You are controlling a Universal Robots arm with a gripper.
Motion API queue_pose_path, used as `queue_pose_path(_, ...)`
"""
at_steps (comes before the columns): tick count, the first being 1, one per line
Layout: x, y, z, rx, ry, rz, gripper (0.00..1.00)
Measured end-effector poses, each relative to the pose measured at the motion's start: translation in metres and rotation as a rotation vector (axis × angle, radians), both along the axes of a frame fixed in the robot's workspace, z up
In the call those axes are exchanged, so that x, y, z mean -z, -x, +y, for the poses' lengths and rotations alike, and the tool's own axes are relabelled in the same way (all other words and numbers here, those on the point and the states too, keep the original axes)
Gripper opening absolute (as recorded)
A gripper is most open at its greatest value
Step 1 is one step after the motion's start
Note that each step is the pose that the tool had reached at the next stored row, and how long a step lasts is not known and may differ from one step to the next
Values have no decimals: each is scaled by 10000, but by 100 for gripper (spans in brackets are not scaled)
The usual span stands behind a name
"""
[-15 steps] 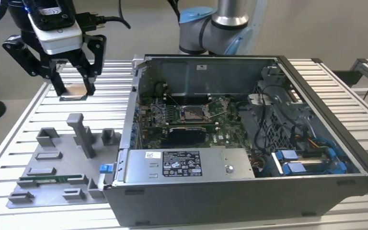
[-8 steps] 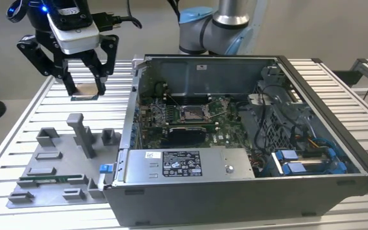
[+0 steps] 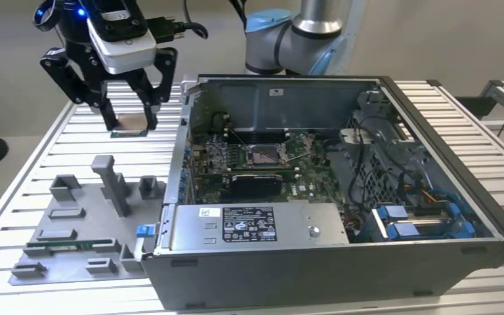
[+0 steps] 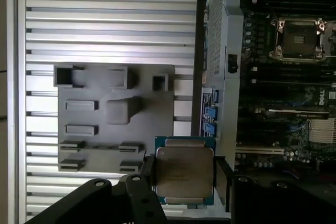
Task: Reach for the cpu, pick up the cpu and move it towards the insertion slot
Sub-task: 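Pick up the cpu and move it towards the insertion slot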
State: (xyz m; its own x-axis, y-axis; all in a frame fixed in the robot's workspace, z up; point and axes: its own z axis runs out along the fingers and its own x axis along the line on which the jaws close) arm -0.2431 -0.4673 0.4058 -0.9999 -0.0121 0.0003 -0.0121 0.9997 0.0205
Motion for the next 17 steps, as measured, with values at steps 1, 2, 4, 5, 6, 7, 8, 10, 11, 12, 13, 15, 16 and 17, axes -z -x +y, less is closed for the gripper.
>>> queue_pose_path(1, 0, -26, 0, 0, 0, 0, 0)
queue_pose_path(2, 0, -52, 0, 0, 0, 0, 0)
queue_pose_path(4, 0, -109, 0, -1, 0, -1, 0)
queue_pose_path(5, 0, -136, 0, -1, 0, 0, 0)
queue_pose_path(6, 0, -167, 0, -1, 0, 0, 0)
queue_pose_path(7, 0, -196, 0, -1, 0, 0, 0)
queue_pose_path(8, 0, -226, 0, 0, 0, 0, 0)
queue_pose_path(10, 0, -295, 0, -1, 0, 0, 0)
queue_pose_path(11, 0, -331, 0, -1, 0, 0, 0)
queue_pose_path(12, 0, -366, 0, -1, 0, 0, 0)
queue_pose_path(13, 0, -403, 0, 0, 0, 0, 0)
queue_pose_path(15, 0, -475, 0, 0, 1, 0, 0)
queue_pose_path(16, 0, -511, 0, -1, 1, 1, 0)
queue_pose_path(17, 1, -546, 0, -1, 0, 0, 0)
